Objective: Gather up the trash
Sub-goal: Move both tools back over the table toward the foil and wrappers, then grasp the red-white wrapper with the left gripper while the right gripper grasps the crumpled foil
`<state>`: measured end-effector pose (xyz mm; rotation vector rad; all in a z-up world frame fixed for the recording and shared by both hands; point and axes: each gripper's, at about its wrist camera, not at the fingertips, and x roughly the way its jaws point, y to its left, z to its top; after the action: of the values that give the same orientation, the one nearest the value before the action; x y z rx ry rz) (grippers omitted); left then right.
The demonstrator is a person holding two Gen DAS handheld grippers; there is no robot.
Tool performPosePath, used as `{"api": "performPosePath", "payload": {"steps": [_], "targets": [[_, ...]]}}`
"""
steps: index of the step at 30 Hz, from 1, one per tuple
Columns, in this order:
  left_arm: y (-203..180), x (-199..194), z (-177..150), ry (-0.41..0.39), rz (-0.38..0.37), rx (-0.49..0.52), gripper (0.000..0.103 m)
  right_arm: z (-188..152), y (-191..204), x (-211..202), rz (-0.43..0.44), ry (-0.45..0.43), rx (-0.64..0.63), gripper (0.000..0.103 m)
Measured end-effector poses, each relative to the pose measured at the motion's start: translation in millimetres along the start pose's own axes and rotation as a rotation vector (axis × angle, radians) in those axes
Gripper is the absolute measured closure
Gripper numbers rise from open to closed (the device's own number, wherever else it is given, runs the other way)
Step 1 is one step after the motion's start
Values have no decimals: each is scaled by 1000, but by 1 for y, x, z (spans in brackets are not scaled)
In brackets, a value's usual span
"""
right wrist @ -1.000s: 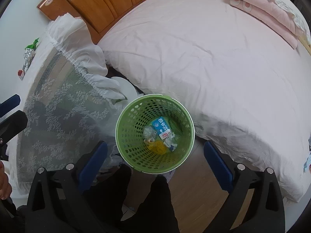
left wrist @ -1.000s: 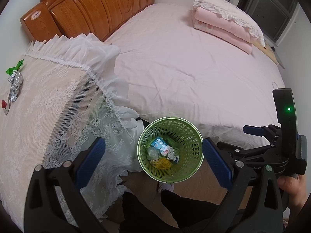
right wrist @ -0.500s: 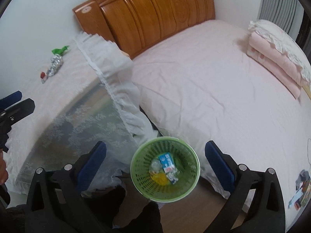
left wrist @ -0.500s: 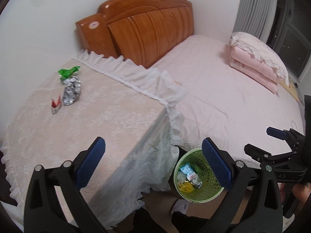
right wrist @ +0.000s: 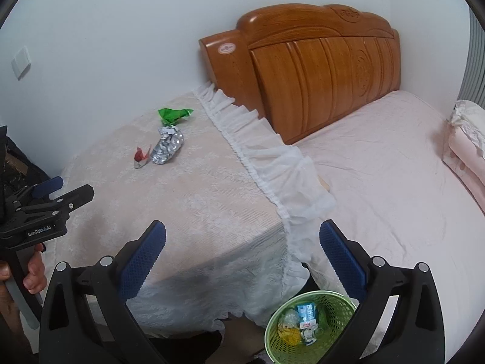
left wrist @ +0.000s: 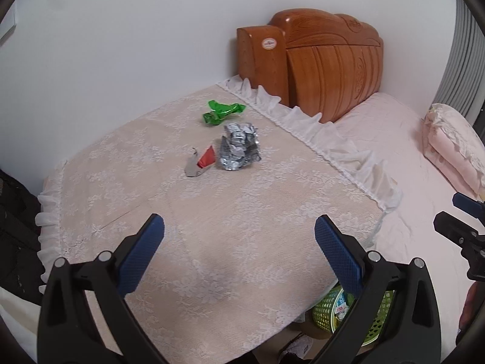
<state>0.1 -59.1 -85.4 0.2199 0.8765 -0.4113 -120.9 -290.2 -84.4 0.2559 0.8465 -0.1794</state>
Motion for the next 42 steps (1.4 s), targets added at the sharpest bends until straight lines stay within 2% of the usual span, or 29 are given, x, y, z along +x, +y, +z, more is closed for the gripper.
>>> {"api": "performPosePath", "payload": {"steps": [7, 16, 21, 25, 29, 33, 42], "targets": [[33, 38, 11, 19, 23, -13, 8, 30, 41, 34, 31, 31, -41, 2], [48, 128, 37, 61, 50, 87, 9, 43, 64, 76, 42, 98, -45, 2], [56, 182, 49, 117, 44, 124, 24, 50, 73, 103, 36, 141, -34, 2], [59, 210, 51, 145, 23, 143, 28, 55, 79, 118, 35, 154, -32, 2], [60, 225, 52, 174, -28, 150, 48, 60, 86, 129, 35, 157, -40, 2], [68, 229, 56, 178, -86, 100, 61, 64, 92, 135, 39, 155, -58, 2], [69, 225, 60, 155, -109, 91, 66, 67, 101, 151, 77, 183, -109, 2]]}}
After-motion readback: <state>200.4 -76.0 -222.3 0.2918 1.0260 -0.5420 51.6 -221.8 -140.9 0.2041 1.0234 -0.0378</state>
